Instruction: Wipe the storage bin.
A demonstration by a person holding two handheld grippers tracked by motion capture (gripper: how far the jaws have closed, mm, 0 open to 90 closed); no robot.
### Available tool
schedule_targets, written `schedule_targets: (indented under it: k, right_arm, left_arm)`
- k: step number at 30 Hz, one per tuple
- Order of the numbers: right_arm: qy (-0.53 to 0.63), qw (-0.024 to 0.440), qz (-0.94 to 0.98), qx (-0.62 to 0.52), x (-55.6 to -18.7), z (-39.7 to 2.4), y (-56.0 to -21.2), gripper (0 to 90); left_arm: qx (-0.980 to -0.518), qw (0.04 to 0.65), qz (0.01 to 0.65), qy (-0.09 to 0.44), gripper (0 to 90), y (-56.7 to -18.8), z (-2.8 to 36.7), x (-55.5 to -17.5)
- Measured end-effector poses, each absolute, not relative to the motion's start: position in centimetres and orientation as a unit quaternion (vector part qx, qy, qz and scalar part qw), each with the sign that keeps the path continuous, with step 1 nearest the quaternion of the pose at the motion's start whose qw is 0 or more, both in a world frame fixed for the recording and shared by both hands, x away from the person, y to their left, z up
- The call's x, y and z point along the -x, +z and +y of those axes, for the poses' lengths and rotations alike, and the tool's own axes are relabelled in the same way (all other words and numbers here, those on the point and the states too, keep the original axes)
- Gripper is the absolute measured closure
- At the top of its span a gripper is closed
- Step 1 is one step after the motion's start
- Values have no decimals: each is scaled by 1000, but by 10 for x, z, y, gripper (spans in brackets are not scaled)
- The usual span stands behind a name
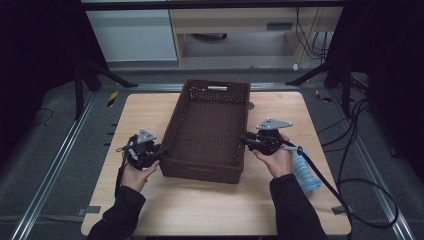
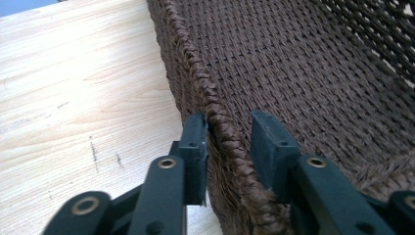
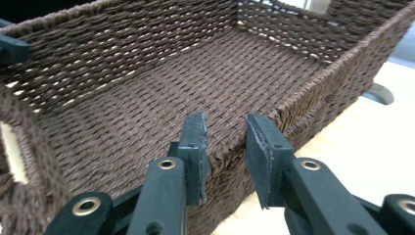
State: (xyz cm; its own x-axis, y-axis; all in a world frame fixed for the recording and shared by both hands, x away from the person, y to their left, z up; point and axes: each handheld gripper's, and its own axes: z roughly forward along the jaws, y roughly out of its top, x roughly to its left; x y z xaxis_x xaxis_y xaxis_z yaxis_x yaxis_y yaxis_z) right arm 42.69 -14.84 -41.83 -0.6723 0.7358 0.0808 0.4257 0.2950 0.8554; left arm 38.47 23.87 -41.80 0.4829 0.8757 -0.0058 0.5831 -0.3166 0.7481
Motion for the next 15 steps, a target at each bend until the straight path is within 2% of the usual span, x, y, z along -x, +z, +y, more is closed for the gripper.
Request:
schedule_targets:
  k: [2,5,7,12,15]
  right_arm:
    - [461,177,787,-369,-428,-149,-416,632]
    - [461,195,776,-384,-436,-150,-416,604]
    - [466,191,766,-399,-444,-150,-419,574]
    - [480,188,758,-400,-448,-144,-426,632]
    - [479,188,758,-401,-445,-144,-426,650]
  left_arm:
    - [-786,349,464,209,722,-418,239,-387]
    - [-786,351,466,207,733,-420,242,-390]
    - [-783,352,468,209,743,-420,243,-393]
    - [-777,359,474,208,752,-422,248,-399]
    - [-770,363,478,216,691,-420,249,-394]
